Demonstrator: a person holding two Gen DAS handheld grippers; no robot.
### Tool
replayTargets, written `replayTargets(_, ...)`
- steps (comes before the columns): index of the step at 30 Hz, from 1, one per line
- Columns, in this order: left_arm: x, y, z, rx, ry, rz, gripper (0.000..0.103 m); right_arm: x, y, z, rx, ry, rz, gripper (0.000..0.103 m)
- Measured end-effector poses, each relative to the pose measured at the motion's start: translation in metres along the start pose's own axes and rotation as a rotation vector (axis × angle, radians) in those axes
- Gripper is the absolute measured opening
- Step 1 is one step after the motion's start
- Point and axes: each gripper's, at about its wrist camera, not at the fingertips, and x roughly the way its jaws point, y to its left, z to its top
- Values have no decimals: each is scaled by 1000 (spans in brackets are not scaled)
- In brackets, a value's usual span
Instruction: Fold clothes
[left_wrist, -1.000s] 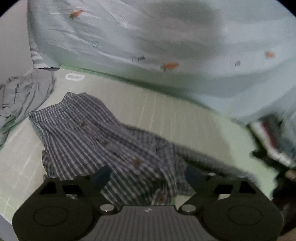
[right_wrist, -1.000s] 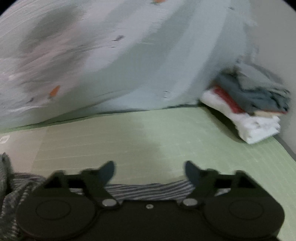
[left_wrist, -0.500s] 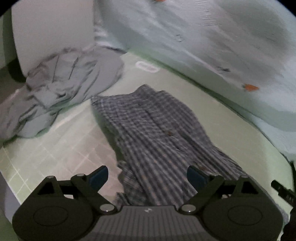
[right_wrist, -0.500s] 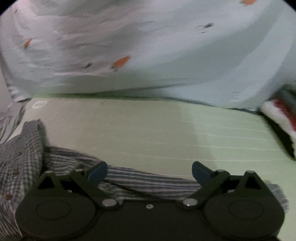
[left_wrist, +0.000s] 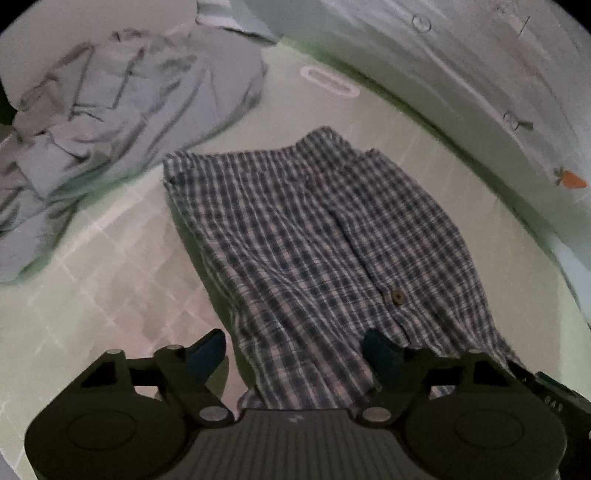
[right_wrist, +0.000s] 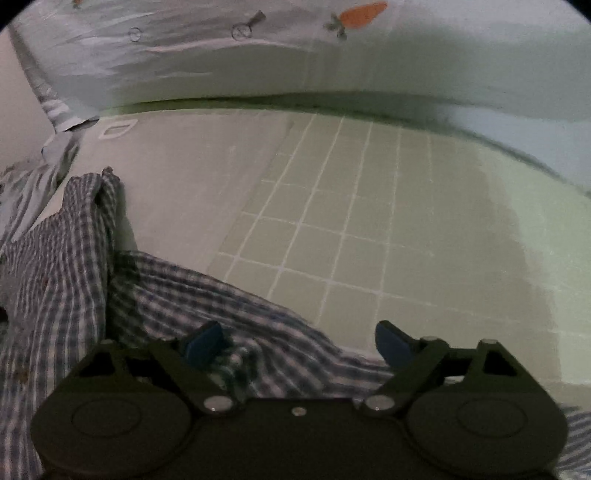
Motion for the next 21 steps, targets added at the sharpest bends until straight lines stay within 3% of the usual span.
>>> replayTargets(2, 5, -3, 4, 2, 8, 2, 65, 5, 5, -1, -9, 15, 19, 82)
replayTargets(5, 12, -7, 9, 6, 20, 5, 41, -2, -3, 6, -19, -32, -4, 59)
replayTargets(7, 17, -9, 13, 9, 29, 7, 21, -8, -10, 11, -24, -71, -24, 16)
replayTargets(8, 20, -11, 15, 10, 33, 8, 16, -11, -13, 14, -26, -90, -34, 7)
replayTargets(11, 26, -16, 21, 15, 39, 8, 10, -20, -23, 22, -34, -148, -64, 3)
replayTargets(15, -3, -51, 53, 68, -92, -62, 8, -33, -37, 32, -44, -226, -105, 2)
replayTargets(21, -46, -104, 101, 147, -290, -165, 6, -92, -99, 83, 63, -473, -267, 2)
